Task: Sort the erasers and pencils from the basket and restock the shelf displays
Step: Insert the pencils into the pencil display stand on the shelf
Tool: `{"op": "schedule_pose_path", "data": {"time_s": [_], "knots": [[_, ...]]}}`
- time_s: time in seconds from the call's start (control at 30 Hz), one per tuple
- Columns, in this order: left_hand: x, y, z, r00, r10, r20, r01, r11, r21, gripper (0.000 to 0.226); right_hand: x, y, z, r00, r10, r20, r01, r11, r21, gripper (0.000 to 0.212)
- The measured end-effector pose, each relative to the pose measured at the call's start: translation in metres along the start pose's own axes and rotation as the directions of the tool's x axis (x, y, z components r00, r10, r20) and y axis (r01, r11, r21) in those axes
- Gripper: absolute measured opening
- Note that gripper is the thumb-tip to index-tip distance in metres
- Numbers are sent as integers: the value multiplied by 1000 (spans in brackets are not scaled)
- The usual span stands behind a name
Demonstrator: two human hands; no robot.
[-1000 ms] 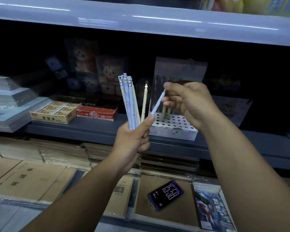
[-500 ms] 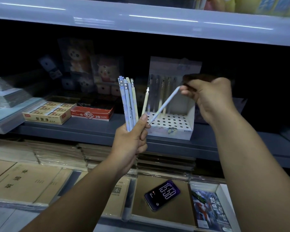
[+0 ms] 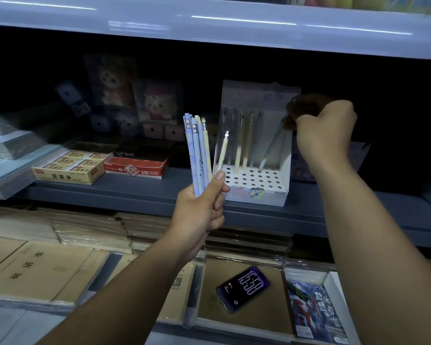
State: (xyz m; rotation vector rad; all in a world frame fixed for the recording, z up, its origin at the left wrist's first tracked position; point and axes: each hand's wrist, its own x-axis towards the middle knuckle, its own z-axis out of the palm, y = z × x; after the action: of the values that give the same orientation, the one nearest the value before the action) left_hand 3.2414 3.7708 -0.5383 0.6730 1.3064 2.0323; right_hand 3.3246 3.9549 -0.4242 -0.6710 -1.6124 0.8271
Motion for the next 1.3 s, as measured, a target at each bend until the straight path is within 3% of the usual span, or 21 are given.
{"op": "schedule_pose_path", "data": {"time_s": [0.13, 0.23, 0.4, 0.5, 0.6, 0.73, 0.9, 0.97, 1.03, 1.1, 1.3], "knots": [[1, -1, -1, 1000, -1, 2, 1, 1000, 0, 33, 5, 3, 4, 1000, -14, 15, 15, 999, -45, 8], [2, -2, -3, 1000, -2, 6, 2, 1000, 0, 34, 3, 6, 8, 996, 8, 94, -8, 1000, -8, 28], [1, -1, -3, 999, -23, 32, 23, 1000, 12, 32, -3, 7, 16, 995, -19, 98, 22, 999, -35, 33], [0, 0, -3, 999, -31, 38, 30, 999, 26, 32, -6, 9, 23, 993, -60, 105, 74, 988, -137, 24], [1, 1, -4, 999, -28, 35, 28, 999, 21, 32, -6, 6, 24, 986, -69, 149, 109, 952, -286, 30], [1, 2, -6, 999, -19, 30, 19, 1000, 16, 34, -14, 5, 18, 974, -78, 211, 145, 934, -327, 18], [-1, 6, -7, 1000, -5, 24, 5, 1000, 6, 34, -30, 6, 17, 985, -49, 165, 80, 980, -184, 11], [-2, 7, -6, 1000, -2, 20, 2, 1000, 9, 34, -41, 0, 17, 953, 68, 294, -68, 998, -11, 15], [-3, 7, -3, 1000, 5, 17, -5, 1000, 15, 34, -52, -8, 18, 854, 177, 490, -301, 936, 185, 24], [-4, 8, -1, 1000, 12, 15, -12, 1000, 25, 31, -57, -11, 17, 785, 189, 590, -414, 868, 273, 29], [-10, 7, 5, 1000, 2, 25, -4, 998, 63, 29, -59, -9, 15, 810, 193, 554, -396, 876, 274, 26]]}}
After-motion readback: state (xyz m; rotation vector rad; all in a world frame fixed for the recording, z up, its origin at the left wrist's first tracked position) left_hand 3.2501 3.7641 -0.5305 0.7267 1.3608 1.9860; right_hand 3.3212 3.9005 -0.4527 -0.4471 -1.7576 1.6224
